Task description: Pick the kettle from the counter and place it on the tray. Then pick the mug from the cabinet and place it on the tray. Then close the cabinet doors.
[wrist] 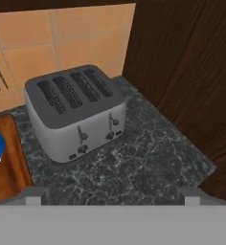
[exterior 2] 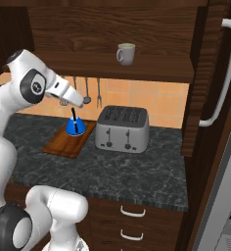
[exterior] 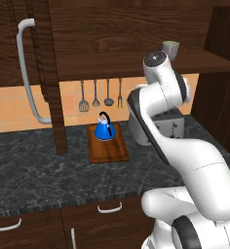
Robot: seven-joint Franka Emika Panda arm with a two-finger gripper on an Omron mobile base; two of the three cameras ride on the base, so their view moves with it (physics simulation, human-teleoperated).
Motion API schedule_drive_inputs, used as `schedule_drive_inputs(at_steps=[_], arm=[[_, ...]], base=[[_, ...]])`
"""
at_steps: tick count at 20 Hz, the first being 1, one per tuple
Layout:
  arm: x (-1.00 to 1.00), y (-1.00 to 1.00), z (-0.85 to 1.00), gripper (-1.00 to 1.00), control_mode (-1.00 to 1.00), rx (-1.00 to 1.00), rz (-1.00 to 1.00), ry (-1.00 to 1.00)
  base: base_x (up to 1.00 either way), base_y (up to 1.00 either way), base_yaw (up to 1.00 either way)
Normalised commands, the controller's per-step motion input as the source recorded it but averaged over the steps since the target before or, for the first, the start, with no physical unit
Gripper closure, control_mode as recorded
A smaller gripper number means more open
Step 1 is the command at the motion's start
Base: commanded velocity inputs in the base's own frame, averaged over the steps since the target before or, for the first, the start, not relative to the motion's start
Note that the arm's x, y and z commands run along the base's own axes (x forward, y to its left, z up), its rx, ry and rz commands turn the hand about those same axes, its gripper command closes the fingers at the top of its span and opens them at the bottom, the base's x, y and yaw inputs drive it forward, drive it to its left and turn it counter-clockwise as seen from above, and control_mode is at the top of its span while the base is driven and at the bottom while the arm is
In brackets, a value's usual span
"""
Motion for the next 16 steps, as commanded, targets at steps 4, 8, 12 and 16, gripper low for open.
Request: schedule_drive_inputs(at_steps=[4,8,12,16], arm=[[0.04,-0.42,0.12,-1.0,-1.0,-0.01,-0.22,0.0],[0.1,-0.42,0.16,-1.0,-1.0,0.0,-0.25,0.0],[0.16,-0.44,0.04,-1.0,-1.0,0.0,-0.22,0.0],[0.22,-0.37,0.12,-1.0,-1.0,0.0,-0.16,0.0]], base=[[0.0,0.0,0.0],[0.0,0.0,0.0],[0.0,0.0,0.0],[0.0,0.0,0.0]])
